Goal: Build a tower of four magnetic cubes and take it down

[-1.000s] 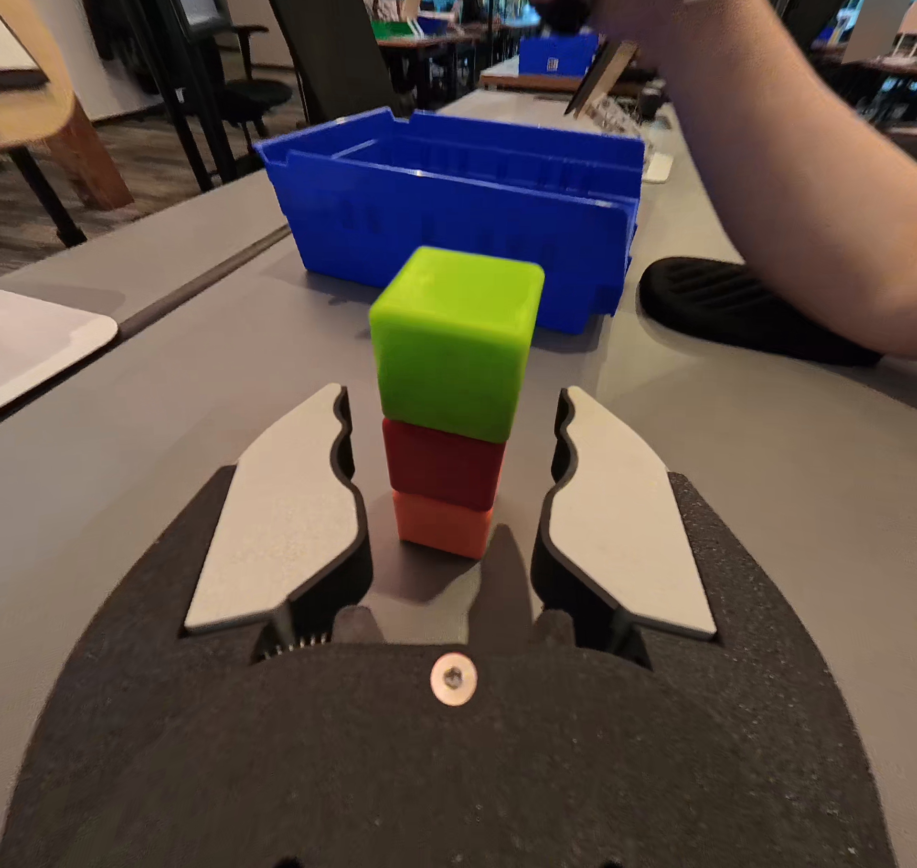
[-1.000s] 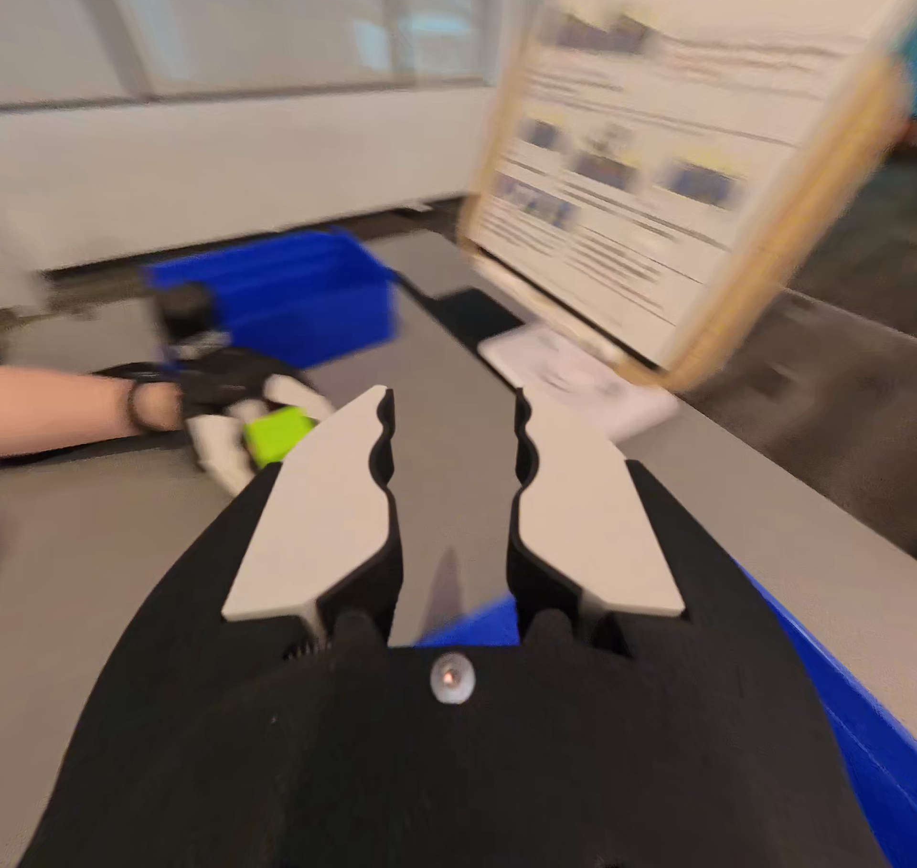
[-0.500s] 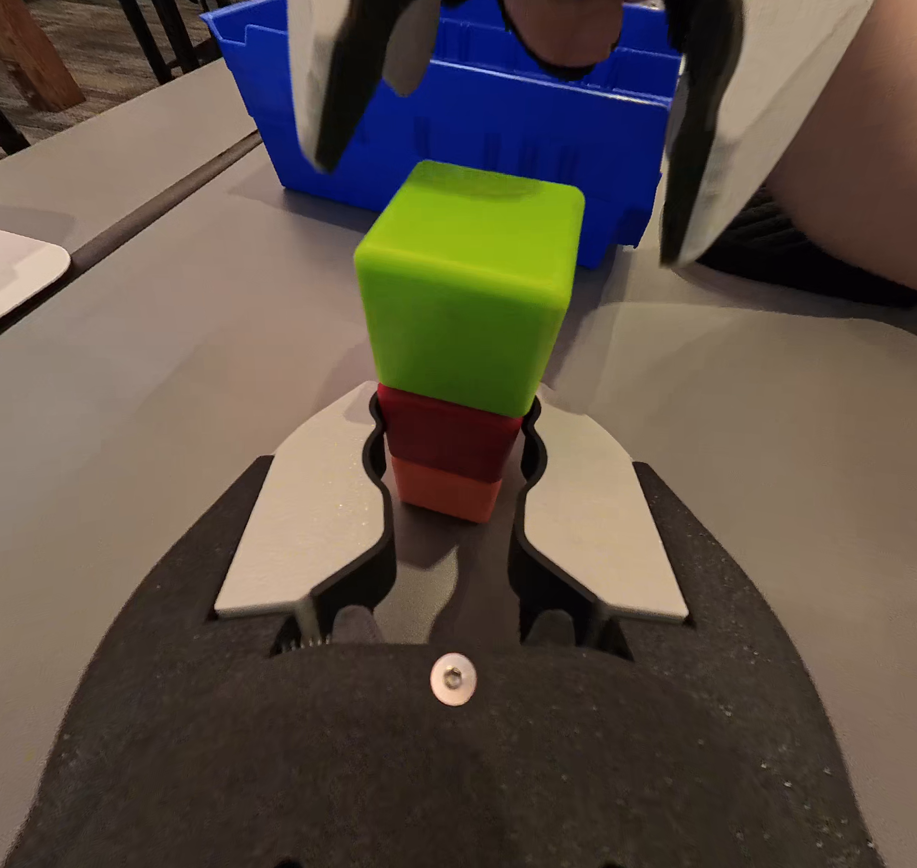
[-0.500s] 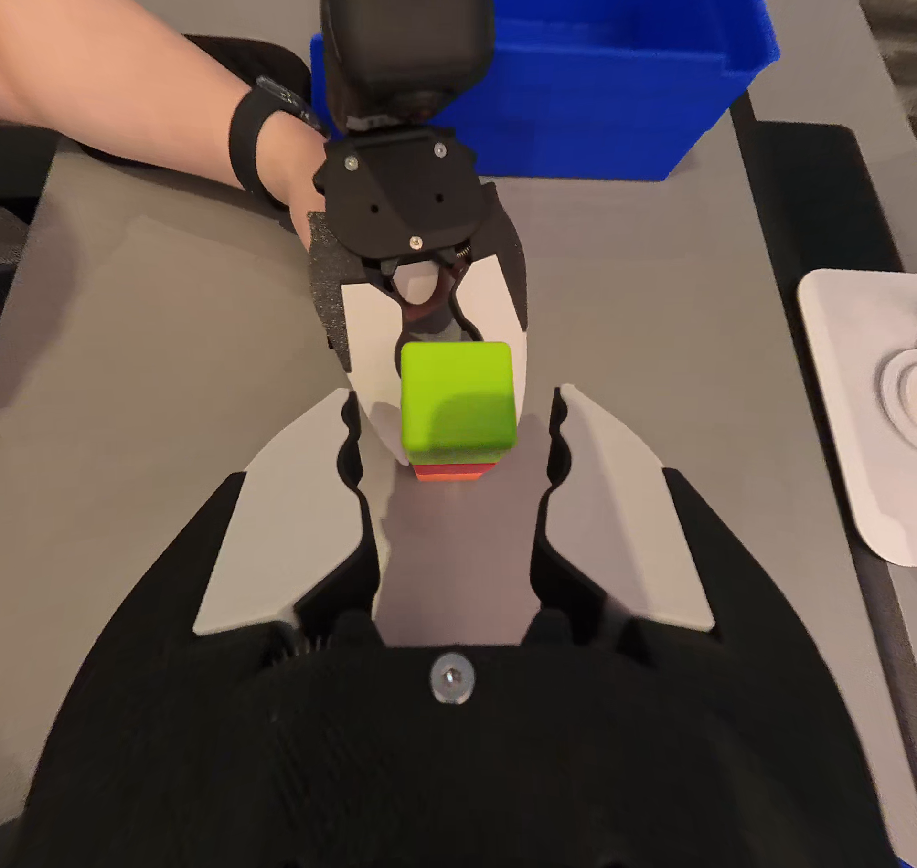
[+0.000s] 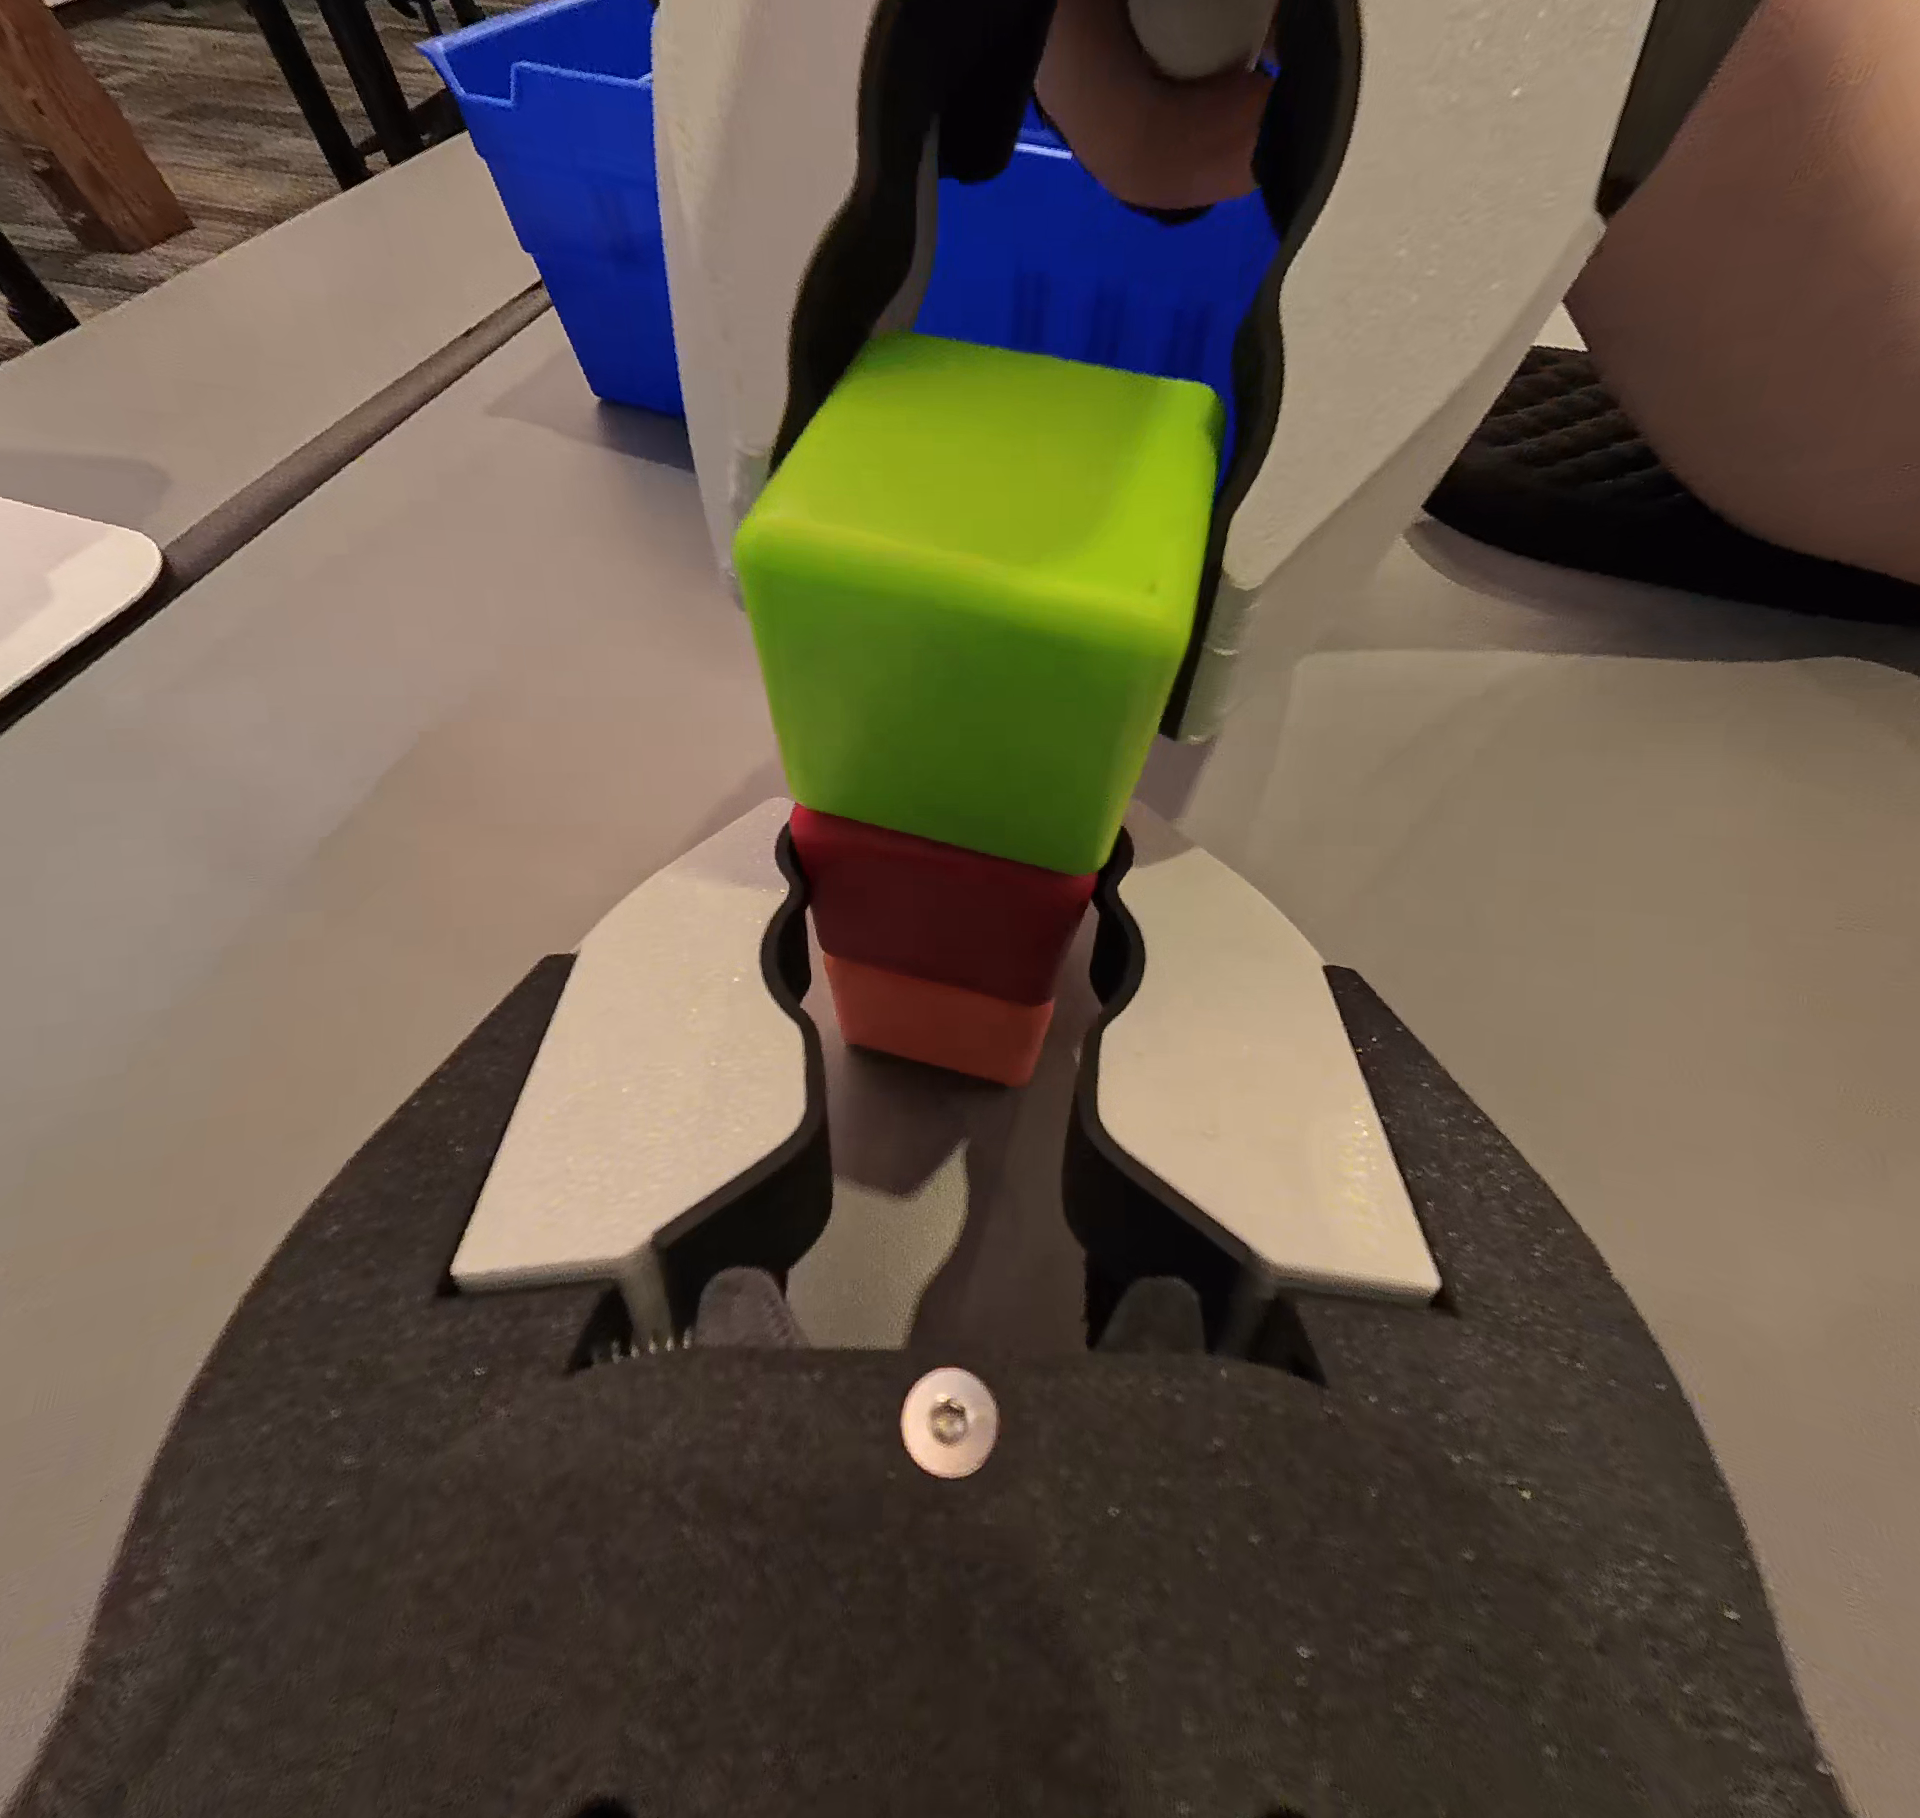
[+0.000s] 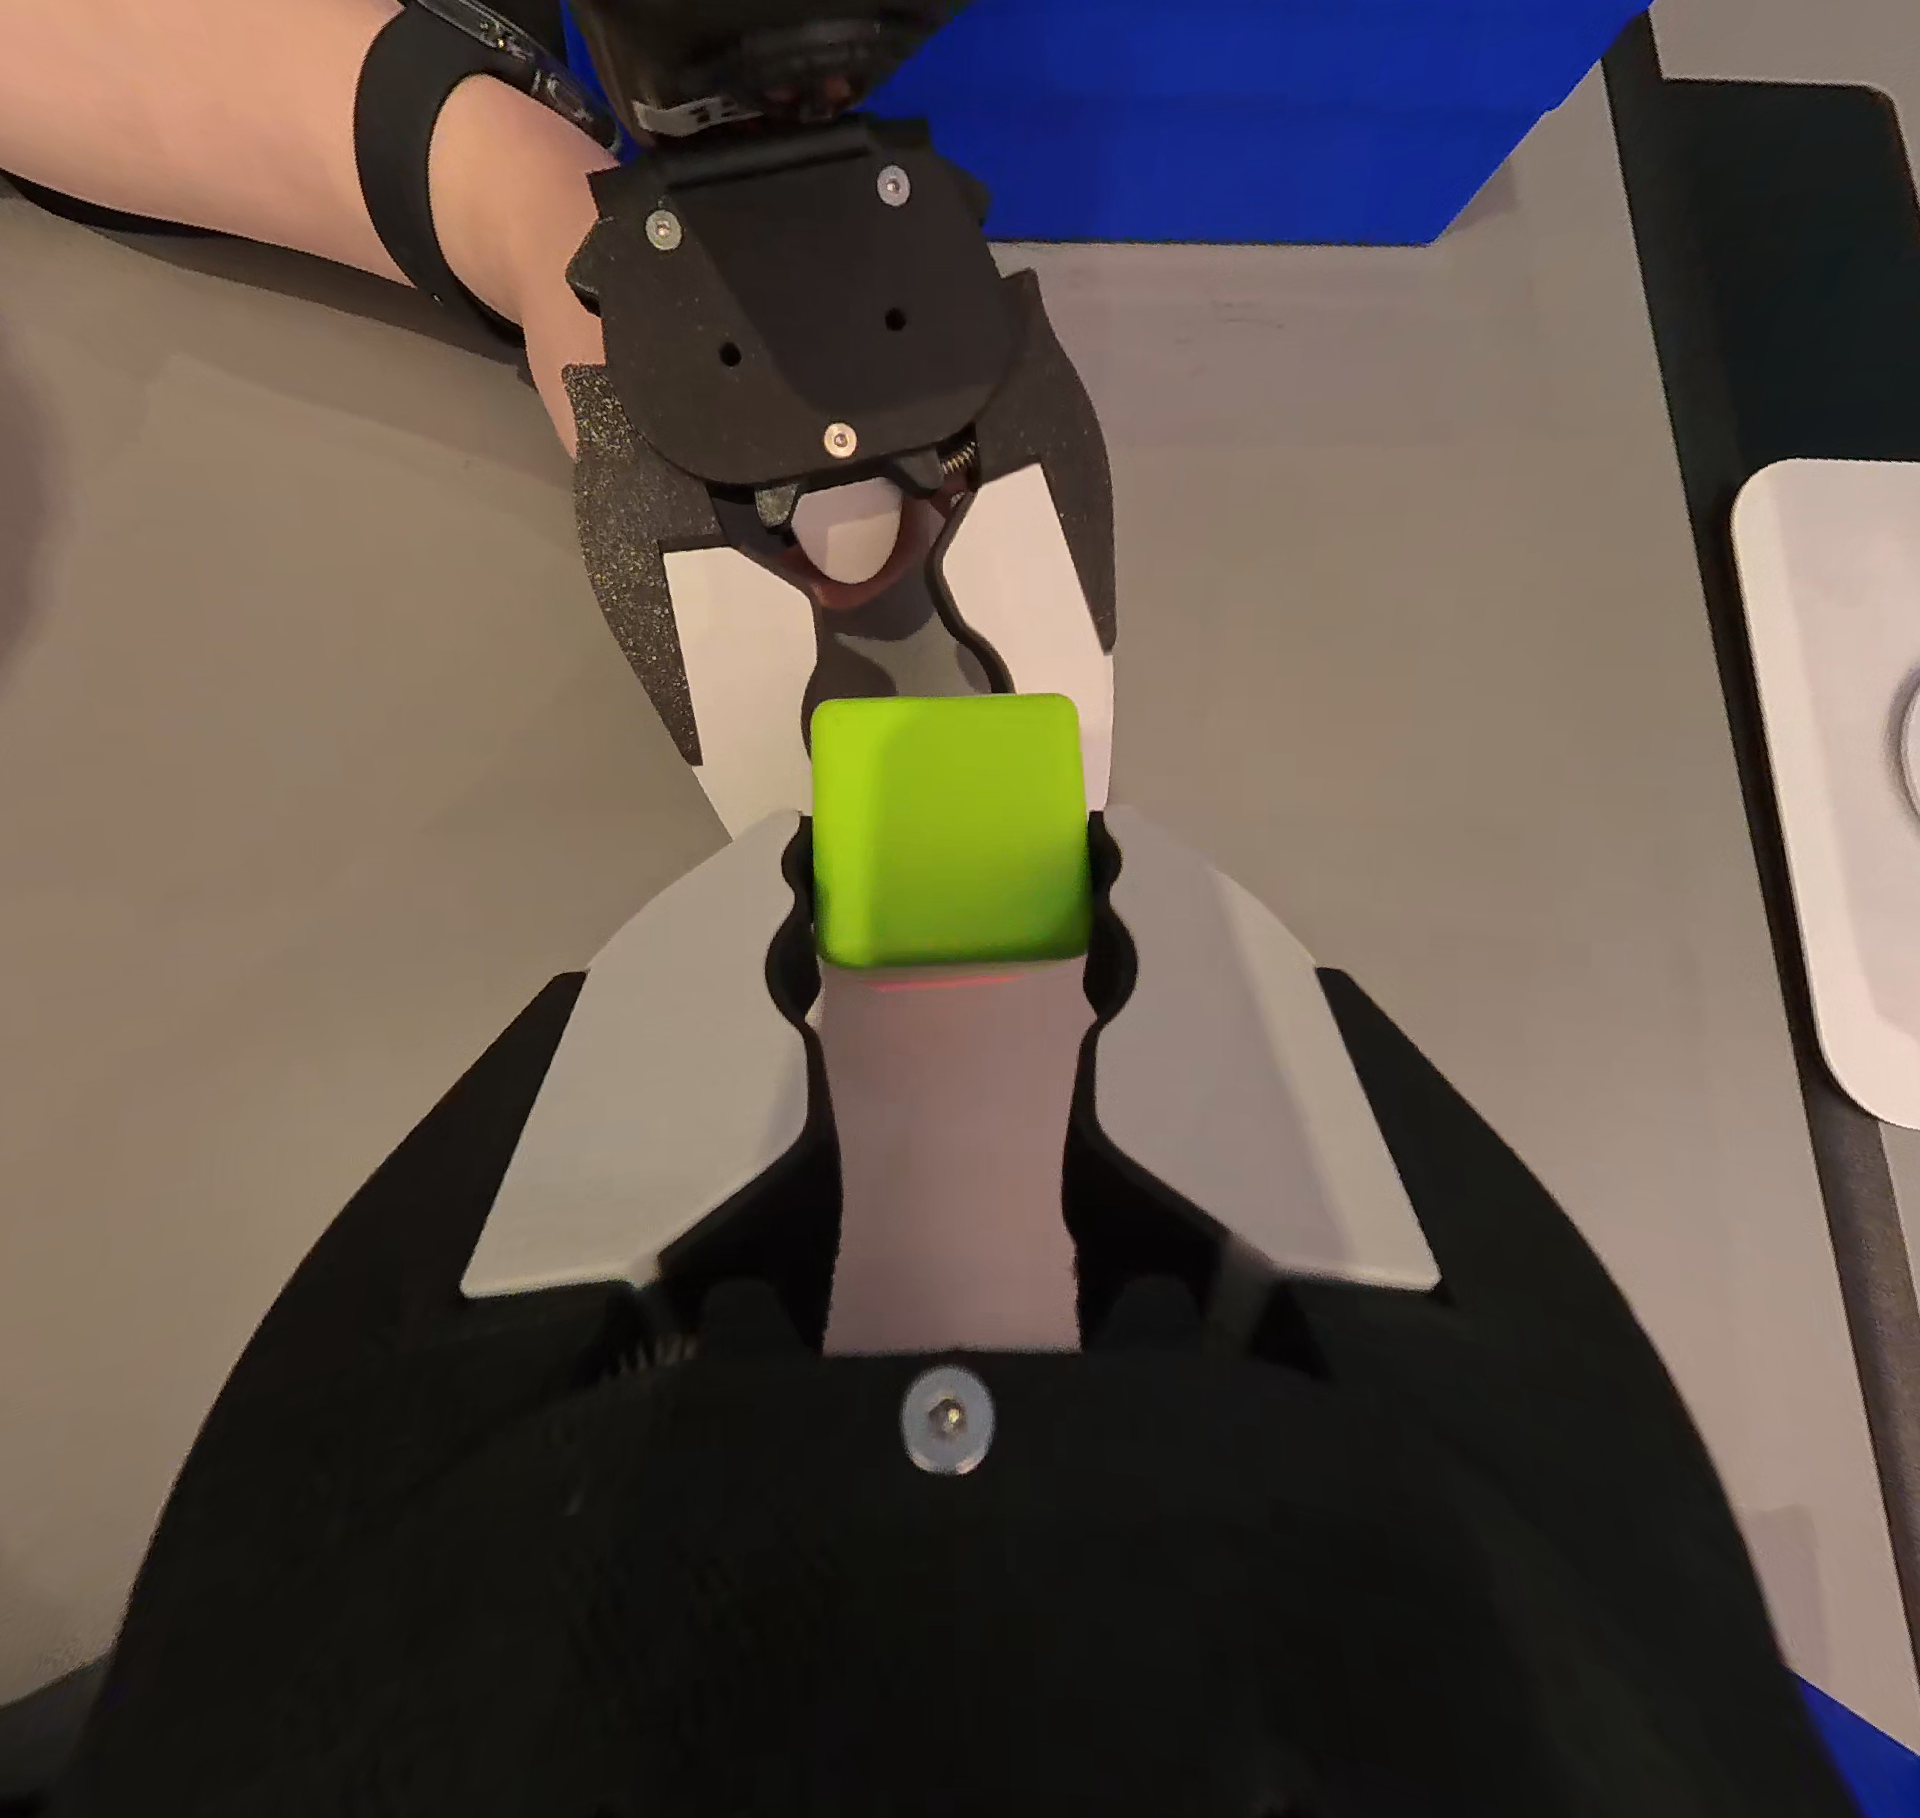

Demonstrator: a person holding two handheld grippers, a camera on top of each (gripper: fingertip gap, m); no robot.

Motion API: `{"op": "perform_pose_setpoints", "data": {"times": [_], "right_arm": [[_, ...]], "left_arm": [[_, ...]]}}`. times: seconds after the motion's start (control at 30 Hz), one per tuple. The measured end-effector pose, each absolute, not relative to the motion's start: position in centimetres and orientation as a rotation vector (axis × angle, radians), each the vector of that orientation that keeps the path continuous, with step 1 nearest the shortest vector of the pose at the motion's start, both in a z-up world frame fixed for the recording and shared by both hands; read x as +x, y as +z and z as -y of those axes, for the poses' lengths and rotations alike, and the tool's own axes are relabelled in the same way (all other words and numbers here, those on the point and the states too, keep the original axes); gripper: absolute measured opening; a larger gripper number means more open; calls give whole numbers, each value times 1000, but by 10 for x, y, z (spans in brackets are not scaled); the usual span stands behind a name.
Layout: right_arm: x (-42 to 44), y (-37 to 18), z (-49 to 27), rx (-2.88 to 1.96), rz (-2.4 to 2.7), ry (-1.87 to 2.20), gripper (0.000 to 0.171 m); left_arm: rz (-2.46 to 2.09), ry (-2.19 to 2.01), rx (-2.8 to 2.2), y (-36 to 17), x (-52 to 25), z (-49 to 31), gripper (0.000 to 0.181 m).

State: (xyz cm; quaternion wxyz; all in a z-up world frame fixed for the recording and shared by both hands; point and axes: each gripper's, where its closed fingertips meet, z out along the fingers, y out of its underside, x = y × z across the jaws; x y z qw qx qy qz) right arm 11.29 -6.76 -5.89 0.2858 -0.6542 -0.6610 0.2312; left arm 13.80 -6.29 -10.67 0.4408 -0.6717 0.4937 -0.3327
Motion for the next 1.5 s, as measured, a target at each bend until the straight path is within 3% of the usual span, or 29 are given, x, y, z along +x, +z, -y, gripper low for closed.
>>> {"op": "perform_pose_setpoints", "data": {"times": [0.23,0.47,0.63,0.7,0.77,0.9,1.03,1.27,1.37,1.5], "right_arm": [[112,-49,69,-1756,1712,745,50],[160,25,55,-1625,1505,722,50],[259,93,-3,-1490,1001,522,50],[315,70,-50,-1669,709,419,50],[350,13,-80,-1923,562,374,50],[353,-81,-99,-2219,526,410,50],[351,-118,-102,-2299,634,322,50],[360,-144,-100,-2385,737,133,56],[358,-115,-102,-2291,705,167,56],[359,-58,-95,-2150,673,184,55]], "left_arm": [[-1232,-832,-1672,-107,140,64,51],[-1236,-829,-1667,-108,139,63,51],[-1245,-835,-1662,-108,140,65,51],[-1243,-830,-1664,-108,141,65,51],[-1236,-831,-1670,-108,141,64,51],[-1235,-827,-1670,-108,141,65,51],[-1235,-829,-1671,-108,141,65,51],[-1245,-809,-1704,-113,139,66,52],[-1299,-752,-1746,-124,139,69,72],[-1341,-671,-1795,-135,138,69,72]]}}
